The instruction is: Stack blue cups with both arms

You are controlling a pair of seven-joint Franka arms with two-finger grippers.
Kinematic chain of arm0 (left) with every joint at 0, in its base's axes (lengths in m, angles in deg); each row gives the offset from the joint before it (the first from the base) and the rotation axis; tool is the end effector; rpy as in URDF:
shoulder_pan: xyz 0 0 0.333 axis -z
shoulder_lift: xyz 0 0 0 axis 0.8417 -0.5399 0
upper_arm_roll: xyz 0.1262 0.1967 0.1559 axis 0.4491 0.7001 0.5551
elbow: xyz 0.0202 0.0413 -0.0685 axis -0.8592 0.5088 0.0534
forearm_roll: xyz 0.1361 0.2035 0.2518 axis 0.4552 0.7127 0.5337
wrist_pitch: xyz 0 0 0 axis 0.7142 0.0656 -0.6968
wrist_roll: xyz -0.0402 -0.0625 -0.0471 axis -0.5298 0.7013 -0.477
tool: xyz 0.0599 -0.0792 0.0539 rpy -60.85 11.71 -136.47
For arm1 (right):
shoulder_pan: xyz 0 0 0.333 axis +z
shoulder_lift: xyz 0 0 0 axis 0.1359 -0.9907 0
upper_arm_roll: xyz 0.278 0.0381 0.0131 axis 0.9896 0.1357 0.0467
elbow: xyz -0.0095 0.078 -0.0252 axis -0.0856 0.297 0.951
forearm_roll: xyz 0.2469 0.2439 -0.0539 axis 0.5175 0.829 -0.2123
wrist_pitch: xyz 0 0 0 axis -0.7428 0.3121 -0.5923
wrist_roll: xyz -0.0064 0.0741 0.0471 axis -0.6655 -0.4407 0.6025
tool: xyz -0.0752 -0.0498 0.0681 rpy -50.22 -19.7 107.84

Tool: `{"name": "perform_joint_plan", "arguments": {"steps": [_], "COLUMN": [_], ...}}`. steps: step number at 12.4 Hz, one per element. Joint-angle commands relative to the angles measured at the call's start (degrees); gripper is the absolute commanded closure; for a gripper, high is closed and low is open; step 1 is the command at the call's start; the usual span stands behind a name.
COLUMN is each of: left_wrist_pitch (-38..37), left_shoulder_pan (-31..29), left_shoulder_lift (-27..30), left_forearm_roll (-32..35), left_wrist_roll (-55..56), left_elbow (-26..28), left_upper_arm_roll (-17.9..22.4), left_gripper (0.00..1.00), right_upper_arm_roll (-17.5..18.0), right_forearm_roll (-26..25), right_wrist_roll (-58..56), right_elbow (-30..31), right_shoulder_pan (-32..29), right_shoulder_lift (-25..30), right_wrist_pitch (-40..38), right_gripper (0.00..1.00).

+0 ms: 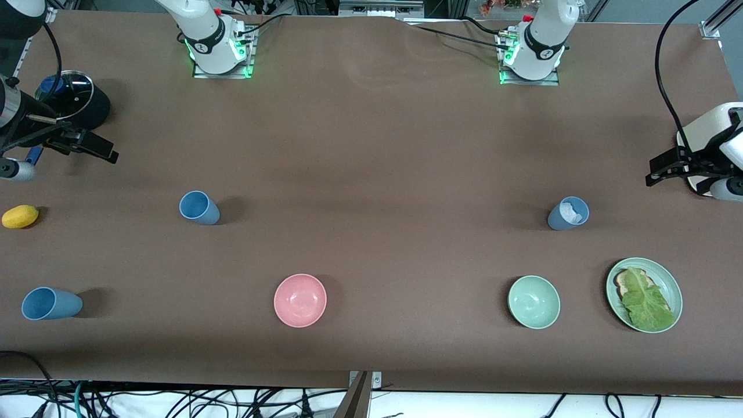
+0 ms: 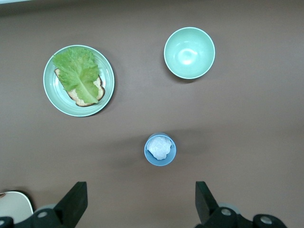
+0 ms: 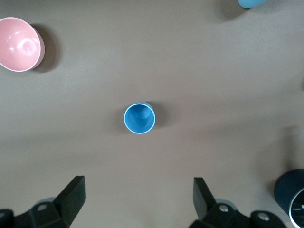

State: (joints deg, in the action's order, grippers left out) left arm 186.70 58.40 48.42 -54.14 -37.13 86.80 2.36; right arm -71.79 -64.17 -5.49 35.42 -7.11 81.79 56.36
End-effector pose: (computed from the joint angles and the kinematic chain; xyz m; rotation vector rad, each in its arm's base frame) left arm 0.5563 0.0408 0.5341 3.1118 -0.2115 0.0289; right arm 0.5352 0.0138 0.5509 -3.1014 0.2866 0.1016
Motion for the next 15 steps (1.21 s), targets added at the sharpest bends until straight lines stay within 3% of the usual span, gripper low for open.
{"name": "perform_joint_plan", "arguments": {"steps": [1, 15], "left_wrist_pitch": [0.54, 0.54], "left_shoulder_pan": [0.24, 0.24], "left_shoulder_lift": [0.30, 0.30], "left_forearm_roll": [-0.54, -0.54], "left_wrist_roll": [-0.34, -0.34], "left_elbow": [0.33, 0.33], "left_upper_arm_roll": [0.20, 0.20], "left_gripper": [0.00, 0.00], "right_upper_arm_roll": [-0.05, -0.93], "right_forearm_roll": [1.09, -1.99], "right_wrist_roll": [-0.20, -18.31], "right_elbow": [-1.53, -1.53], "right_shoulder_pan": [-0.35, -0.44], "right_shoulder_lift": [-0.44, -0.44], "right_wrist_pitch": [-0.89, -0.97], "right_gripper": [0.00, 0.00]}}
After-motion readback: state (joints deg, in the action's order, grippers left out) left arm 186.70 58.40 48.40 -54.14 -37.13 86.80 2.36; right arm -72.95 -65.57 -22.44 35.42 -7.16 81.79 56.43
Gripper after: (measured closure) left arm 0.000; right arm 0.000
